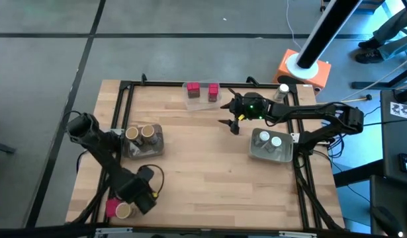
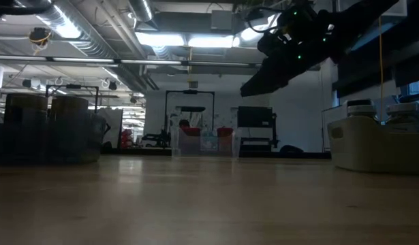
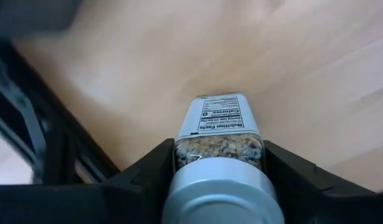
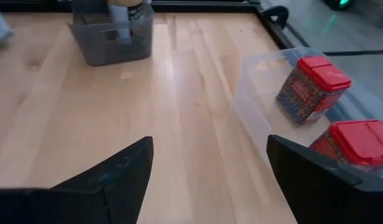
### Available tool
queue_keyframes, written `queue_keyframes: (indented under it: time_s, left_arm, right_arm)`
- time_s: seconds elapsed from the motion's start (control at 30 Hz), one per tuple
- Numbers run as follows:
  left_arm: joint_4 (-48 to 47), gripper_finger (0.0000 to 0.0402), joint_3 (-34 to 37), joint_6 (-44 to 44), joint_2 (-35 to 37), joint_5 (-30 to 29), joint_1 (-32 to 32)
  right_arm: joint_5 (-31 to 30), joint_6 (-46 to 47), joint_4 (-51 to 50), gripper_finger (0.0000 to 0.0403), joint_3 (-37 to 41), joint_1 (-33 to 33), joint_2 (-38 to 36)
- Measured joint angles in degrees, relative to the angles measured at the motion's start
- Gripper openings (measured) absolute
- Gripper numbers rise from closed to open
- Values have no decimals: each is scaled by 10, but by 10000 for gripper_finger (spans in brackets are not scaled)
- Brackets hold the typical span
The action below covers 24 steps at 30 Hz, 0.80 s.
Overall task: Sort spices by type
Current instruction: Put the bottom white spice bottle into the gray bin
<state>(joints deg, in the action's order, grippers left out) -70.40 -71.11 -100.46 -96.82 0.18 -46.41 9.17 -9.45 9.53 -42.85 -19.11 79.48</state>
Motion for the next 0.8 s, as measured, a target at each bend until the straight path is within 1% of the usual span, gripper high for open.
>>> queue_keyframes:
  time_s: [0.23,0.43,0.53,0.7,0.8]
  left_arm:
    - [-9,190,-10,179,1,-25,89]
    - [-1,188,-11,327,1,-49,169]
    - [18,189,-11,394,1,-63,206]
    - [64,193,-11,501,1,-71,267]
    - [100,189,-11,557,1,-71,302]
  right_arm:
    - [37,-1,-83,314,-19,0,-46]
    - [40,-13,-147,314,-27,0,-74]
    - [42,-13,-174,314,-27,0,-84]
    - [87,-13,-190,314,-27,0,-90]
    - [99,-16,-192,314,-26,0,-90]
